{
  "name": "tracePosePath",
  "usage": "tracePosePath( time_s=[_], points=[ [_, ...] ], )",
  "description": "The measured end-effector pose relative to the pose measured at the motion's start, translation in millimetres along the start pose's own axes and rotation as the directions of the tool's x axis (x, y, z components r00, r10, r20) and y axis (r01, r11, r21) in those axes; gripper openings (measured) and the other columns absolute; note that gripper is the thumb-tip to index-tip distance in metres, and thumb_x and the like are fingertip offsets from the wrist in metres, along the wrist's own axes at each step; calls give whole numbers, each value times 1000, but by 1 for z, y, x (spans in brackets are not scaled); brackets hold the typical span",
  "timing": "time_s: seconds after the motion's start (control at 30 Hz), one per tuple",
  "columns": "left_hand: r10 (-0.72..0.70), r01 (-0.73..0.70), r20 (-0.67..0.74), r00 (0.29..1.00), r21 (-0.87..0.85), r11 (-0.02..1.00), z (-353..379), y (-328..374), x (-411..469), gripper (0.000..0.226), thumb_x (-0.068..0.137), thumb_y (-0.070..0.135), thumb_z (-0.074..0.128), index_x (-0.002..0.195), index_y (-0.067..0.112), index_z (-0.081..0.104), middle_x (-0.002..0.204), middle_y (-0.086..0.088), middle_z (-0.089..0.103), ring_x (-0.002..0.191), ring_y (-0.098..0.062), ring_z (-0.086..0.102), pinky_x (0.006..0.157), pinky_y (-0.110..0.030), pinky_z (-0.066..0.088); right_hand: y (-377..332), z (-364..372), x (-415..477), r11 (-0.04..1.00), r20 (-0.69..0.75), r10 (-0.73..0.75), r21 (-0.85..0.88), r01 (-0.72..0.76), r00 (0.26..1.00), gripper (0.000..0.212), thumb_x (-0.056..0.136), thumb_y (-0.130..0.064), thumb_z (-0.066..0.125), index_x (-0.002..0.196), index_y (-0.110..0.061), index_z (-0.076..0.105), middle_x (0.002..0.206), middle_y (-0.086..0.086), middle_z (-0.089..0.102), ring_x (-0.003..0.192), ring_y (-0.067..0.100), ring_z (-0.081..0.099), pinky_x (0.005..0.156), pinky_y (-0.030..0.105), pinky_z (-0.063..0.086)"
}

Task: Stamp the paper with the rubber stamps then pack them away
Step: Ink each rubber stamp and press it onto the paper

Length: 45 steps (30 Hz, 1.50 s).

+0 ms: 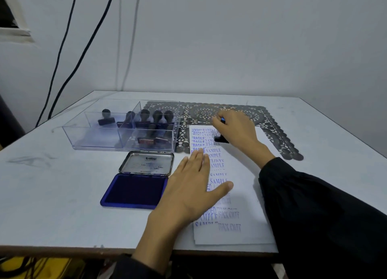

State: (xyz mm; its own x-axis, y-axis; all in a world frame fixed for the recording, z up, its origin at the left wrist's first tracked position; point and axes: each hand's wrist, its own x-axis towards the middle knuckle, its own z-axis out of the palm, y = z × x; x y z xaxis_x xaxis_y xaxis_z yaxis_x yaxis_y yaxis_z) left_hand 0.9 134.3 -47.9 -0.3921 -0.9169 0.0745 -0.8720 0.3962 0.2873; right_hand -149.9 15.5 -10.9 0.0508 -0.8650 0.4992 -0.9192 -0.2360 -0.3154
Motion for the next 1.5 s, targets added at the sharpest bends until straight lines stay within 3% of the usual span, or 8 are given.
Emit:
tracePosePath(
  time_s=[0.27, 0.43, 0.67, 0.93, 1.1, 1.23, 1.43, 1.5],
  points=[
    [4, -4, -10, 1000, 10, 1000, 2, 0, 0, 87, 91, 68, 23, 153, 13, -4, 159, -1, -15, 144, -5, -15, 115, -25, -12, 10, -7, 11, 1000, -47, 13, -13, -13, 999, 36, 87, -20, 47, 55, -18, 30, 51, -1, 35, 55, 22, 35, 48, 27, 18],
    [0, 0, -3, 1000, 27, 1000, 2, 0, 1, 87, 91, 69, 22, 153, 13, -4, 159, -1, -15, 144, -6, -15, 116, -25, -12, 16, 8, 7, 999, -7, 0, -44, 0, 1000, 24, 87, -20, 47, 66, -10, 53, 57, 2, 48, 57, 23, 44, 46, 26, 21],
    [2, -2, -2, 1000, 31, 1000, 3, -1, 2, 87, 90, 69, 21, 153, 13, -4, 159, 0, -15, 144, -5, -16, 116, -25, -12, 19, 18, 8, 997, 9, -10, -75, 11, 1000, 21, 87, -20, 47, 72, -10, 56, 57, 2, 49, 58, 25, 48, 45, 26, 22],
    [10, -10, -2, 1000, 34, 999, 3, -2, 2, 90, 89, 73, 19, 153, 13, -5, 159, -1, -17, 144, -5, -17, 114, -24, -14, 20, 14, -13, 982, -94, -134, -150, 119, 987, 23, 94, -21, 46, 71, -16, 43, 53, 0, 44, 49, 24, 42, 43, 27, 15],
    [36, -35, -76, 996, 20, 999, 0, -2, -1, 91, 86, 74, 18, 153, 15, 0, 160, 1, -10, 144, -4, -12, 113, -21, -14, 18, 0, 8, 999, 70, -25, 28, 23, 997, 28, 90, -22, 48, 62, -17, 43, 53, -3, 43, 53, 20, 41, 45, 26, 22],
    [29, -34, -208, 978, -22, 999, -11, -15, -19, 104, 69, 82, 8, 153, 21, 0, 159, 10, -9, 142, 4, -13, 113, -18, -13, 1, -31, 25, 940, -110, 134, 328, -91, 985, 29, 85, -22, 52, 59, -18, 40, 56, 2, 44, 55, 21, 42, 54, 28, 25],
    [-183, 117, -305, 934, -222, 968, -33, -65, -65, 104, 55, 90, 26, 147, 43, 13, 142, 40, -7, 120, 32, -17, 99, 2, -12, -43, -62, 18, 848, -150, 100, 529, -6, 984, 37, 83, -19, 55, 53, -22, 35, 50, -6, 36, 42, 4, 35, 57, 29, 28],
    [-285, 187, -303, 909, -314, 931, -39, -84, -78, 107, 51, 92, 33, 146, 46, 18, 140, 43, -1, 130, 23, -5, 110, -11, 1, -59, -63, 10, 820, -136, 66, 572, 24, 988, 37, 84, -19, 56, 53, -23, 36, 51, -5, 38, 42, 3, 39, 57, 29, 29]
  ],
)
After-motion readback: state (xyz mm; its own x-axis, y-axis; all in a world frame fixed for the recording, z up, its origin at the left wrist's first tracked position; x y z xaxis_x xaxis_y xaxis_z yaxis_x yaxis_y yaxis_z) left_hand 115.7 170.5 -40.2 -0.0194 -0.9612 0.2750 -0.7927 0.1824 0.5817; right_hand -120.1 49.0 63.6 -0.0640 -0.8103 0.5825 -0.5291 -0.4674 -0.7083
